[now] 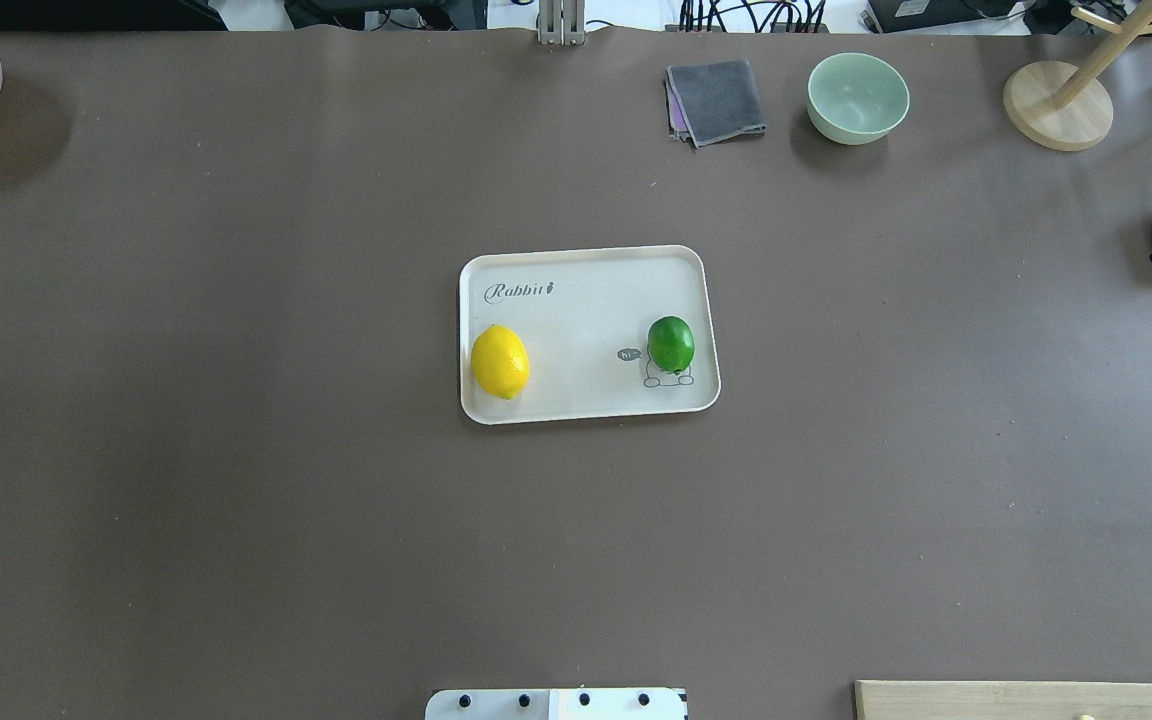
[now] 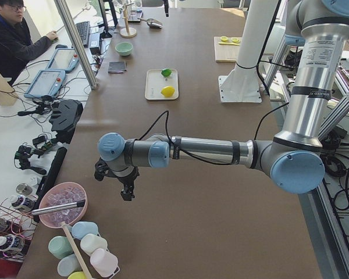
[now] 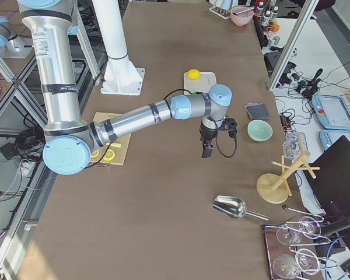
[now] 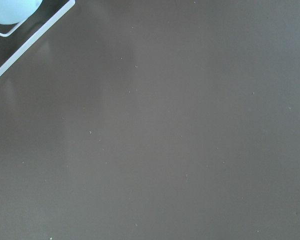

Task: Place all lemons on tray

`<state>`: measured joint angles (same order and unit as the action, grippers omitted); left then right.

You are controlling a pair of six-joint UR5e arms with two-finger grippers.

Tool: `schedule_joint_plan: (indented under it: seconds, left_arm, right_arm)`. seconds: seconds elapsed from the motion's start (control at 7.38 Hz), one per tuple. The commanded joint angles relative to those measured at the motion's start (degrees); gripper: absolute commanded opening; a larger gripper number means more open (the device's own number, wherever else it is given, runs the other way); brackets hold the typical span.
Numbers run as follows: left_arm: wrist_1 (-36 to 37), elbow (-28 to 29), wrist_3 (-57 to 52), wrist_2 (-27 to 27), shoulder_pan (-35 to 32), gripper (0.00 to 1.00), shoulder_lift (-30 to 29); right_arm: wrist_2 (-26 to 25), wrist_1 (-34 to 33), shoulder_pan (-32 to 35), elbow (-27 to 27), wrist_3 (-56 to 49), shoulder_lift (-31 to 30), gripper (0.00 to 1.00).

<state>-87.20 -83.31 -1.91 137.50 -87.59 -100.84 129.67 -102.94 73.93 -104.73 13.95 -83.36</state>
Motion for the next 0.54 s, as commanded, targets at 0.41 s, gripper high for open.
schedule_joint_plan:
  seconds: [0.41]
  left_arm:
    - [-3.6, 0.0, 0.2, -0.1, 0.0, 0.98, -0.8]
  right_arm:
    - [1.0, 0.0, 4.2, 0.1, -0.8, -2.4, 1.00]
